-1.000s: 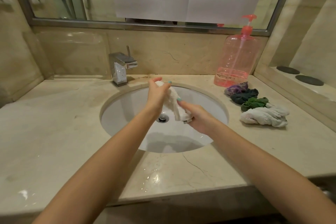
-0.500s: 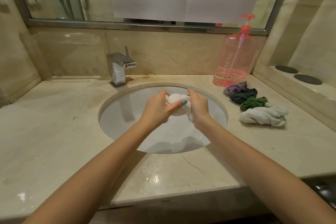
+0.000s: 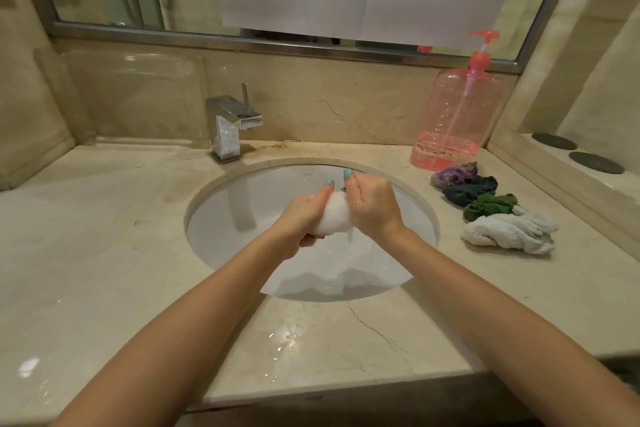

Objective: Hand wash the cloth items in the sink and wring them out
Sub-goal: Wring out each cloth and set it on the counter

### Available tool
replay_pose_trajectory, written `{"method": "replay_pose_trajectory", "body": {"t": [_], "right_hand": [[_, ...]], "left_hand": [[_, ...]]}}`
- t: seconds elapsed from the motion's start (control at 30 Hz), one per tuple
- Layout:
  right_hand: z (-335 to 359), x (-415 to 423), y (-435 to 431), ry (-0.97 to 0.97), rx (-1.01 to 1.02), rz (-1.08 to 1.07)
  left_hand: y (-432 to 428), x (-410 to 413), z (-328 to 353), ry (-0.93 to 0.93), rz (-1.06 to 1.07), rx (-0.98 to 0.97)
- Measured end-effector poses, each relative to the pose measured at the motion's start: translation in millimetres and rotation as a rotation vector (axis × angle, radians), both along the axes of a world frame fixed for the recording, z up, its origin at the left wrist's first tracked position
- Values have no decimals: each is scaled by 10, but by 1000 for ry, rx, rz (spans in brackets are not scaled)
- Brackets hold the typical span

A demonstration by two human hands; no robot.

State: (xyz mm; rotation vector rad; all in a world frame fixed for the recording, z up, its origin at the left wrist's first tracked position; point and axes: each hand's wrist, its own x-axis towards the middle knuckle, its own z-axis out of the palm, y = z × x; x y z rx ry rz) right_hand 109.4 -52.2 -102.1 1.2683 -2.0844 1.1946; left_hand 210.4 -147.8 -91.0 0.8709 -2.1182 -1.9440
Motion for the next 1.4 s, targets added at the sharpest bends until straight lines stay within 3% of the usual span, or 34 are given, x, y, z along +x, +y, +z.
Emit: {"method": "replay_pose_trajectory", "body": {"t": [0.1,0.2,0.27,0.33,0.4,0.43,0.5,0.57,0.67,0.83,1.0,1.1,1.27,1.4], "right_hand": [[35,-48,-53,107,30,25],[135,-68,-78,-81,0,103],[218,-43,-72,-169,-49,139],[287,-34,-92,-258,-59,99],[360,-35,-101,-400,60,18],[405,-32,-76,-524,155,0],[475,8,-7,-948,284,95],[518,40,38,-1247,230,216],[472,48,-39,-1259,-31,119],[267,92,-192,-1063,-219,21],[422,146,-217,-964,-187,136],[504,133,-191,-1038,-270,263],[565,158,-213,-1226,-288,542],[706,175,-285,-1291,-291,747]], "left_hand": [[-133,109,-42,-4,-226,357],[-233,188,-20,108,-374,644],[-209,207,15,203,-393,687],[-146,171,26,272,-358,577],[-126,128,24,335,-290,340],[-147,108,15,351,-254,183],[-194,110,-8,367,-200,-153],[-183,123,-40,364,-200,-444],[-58,77,-26,186,-193,-679],[-4,38,63,21,-269,-404],[-26,121,172,-19,-410,-212],[-66,186,215,102,-463,-40],[65,208,47,335,-493,423],[67,203,42,478,-555,624]]}}
